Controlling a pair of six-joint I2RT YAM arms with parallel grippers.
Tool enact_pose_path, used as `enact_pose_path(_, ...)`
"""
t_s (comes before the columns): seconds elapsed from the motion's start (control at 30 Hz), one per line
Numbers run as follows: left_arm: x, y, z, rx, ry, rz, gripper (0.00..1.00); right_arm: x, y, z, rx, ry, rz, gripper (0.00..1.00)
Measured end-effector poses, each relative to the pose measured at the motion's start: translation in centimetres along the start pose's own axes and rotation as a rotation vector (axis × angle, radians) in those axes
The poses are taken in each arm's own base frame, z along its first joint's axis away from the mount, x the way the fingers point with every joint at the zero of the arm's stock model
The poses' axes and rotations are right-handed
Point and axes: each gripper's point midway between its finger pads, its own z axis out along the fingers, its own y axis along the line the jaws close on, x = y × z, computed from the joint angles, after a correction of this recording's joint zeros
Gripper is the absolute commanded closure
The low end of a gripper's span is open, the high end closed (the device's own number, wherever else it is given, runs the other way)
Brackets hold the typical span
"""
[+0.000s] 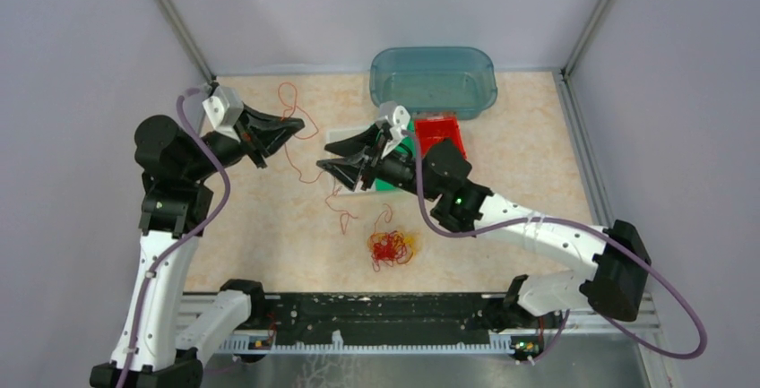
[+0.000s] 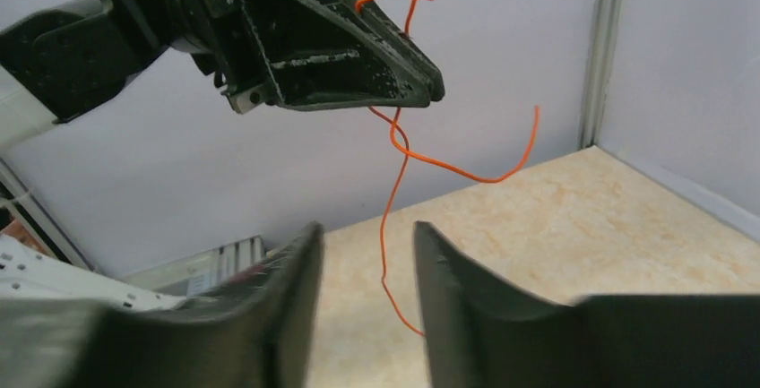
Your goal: Untangle the cables
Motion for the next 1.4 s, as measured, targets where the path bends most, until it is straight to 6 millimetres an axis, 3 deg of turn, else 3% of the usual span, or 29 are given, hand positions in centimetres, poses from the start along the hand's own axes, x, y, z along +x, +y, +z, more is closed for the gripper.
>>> enact_pose_path(0.13, 0.1, 0.0, 0.2, 0.012, 0.004, -0.022, 1.0, 0.4, 0.2, 0.7, -0.03, 0.041, -0.035, 0.23)
enact_pose_path(0.2, -0.4, 0.1, 0.3, 0.014, -0.002, -0.014, 1.0, 1.7, 0.0, 0.8, -0.035, 0.078, -0.052, 0.21)
enact_pose_path(0.3, -1.9, 0.0, 0.3, 0.015, -0.026, 0.015, 1.0, 4.7, -0.7, 0.8, -0.031, 0.147, -0.062, 0.22)
enact_pose_path(0.43, -3.9, -0.4, 0.1, 0.02, -0.061, 0.059, 1.0, 10.2, -2.1, 0.2, -0.007, 0.264, -0.059, 0.3)
enact_pose_path(0.5, -4.3, -0.6, 0.0, 0.023, -0.068, 0.068, 1.0, 12.4, -2.9, -0.1, 0.016, 0.311, -0.063, 0.39)
enact_pose_path(0.53, -4.3, -0.7, 0.0, 0.024, -0.069, 0.069, 1.0, 13.2, -3.2, -0.1, 0.027, 0.33, -0.067, 0.5)
enact_pose_path(0.6, -4.4, -0.8, -0.1, 0.025, -0.071, 0.07, 1.0, 14.2, -3.8, -0.2, 0.046, 0.349, -0.076, 0.77)
enact_pose_path(0.63, -4.4, -0.8, -0.1, 0.024, -0.072, 0.069, 1.0, 14.2, -3.9, -0.1, 0.049, 0.347, -0.084, 0.97)
enact_pose_path(0.77, -4.3, -0.9, -0.1, 0.024, -0.071, 0.045, 1.0, 13.2, -4.0, 0.4, 0.054, 0.297, -0.078, 1.0)
enact_pose_path(0.9, -3.1, -1.0, -0.2, 0.018, -0.056, -0.003, 1.0, 10.9, -3.9, 0.9, 0.069, 0.219, -0.037, 1.0)
enact_pose_path(1.0, -1.3, -0.8, -0.1, 0.018, -0.03, -0.052, 1.0, 8.1, -4.5, 0.9, 0.092, 0.141, 0.022, 1.0)
enact_pose_path(1.1, 0.2, -0.7, 0.1, 0.023, 0.004, -0.097, 1.0, 4.0, -6.1, 0.8, 0.129, 0.017, 0.089, 1.0)
enact_pose_path(1.2, 2.2, -0.6, 0.3, 0.033, 0.05, -0.149, 0.8, 1.1, -7.0, 1.1, 0.139, -0.064, 0.137, 1.0)
enact_pose_path(1.27, 3.3, -0.8, 0.2, 0.041, 0.08, -0.172, 0.56, -0.2, -6.8, 1.4, 0.126, -0.095, 0.163, 1.0)
enact_pose_path(1.4, 4.7, -1.2, -0.1, 0.063, 0.131, -0.198, 0.41, -1.8, -6.1, 1.8, 0.094, -0.135, 0.199, 1.0)
